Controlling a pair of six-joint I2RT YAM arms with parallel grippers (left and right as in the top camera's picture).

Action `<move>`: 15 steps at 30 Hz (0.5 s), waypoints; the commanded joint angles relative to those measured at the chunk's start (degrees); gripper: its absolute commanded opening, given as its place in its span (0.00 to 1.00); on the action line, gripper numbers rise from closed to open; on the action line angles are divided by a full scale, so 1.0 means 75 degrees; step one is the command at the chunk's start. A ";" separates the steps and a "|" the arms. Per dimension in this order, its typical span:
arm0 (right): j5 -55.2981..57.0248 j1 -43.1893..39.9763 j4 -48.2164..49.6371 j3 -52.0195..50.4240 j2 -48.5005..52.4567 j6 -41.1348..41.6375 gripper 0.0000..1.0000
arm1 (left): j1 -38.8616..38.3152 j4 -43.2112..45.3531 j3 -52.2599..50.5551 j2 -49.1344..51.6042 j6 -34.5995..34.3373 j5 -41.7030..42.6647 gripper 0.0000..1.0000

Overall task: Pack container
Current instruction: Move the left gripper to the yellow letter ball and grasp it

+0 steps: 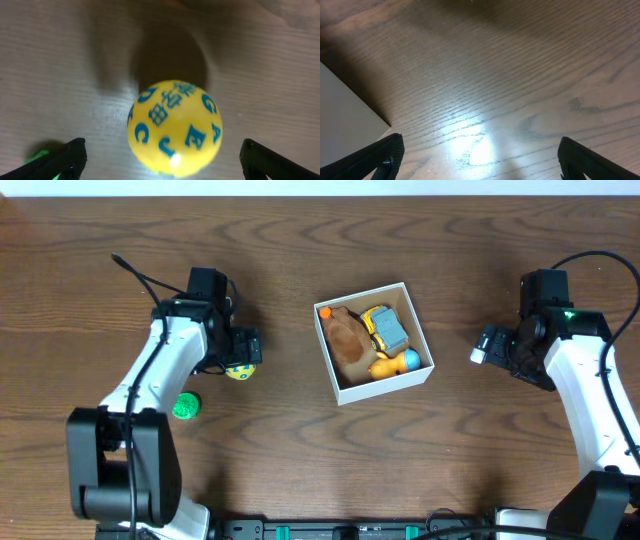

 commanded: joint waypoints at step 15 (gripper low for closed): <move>-0.0035 -0.0058 0.0012 -0.0035 0.0038 -0.0154 0.99 | -0.0006 0.0230 0.0143 0.0533 0.0105 -0.0291 0.31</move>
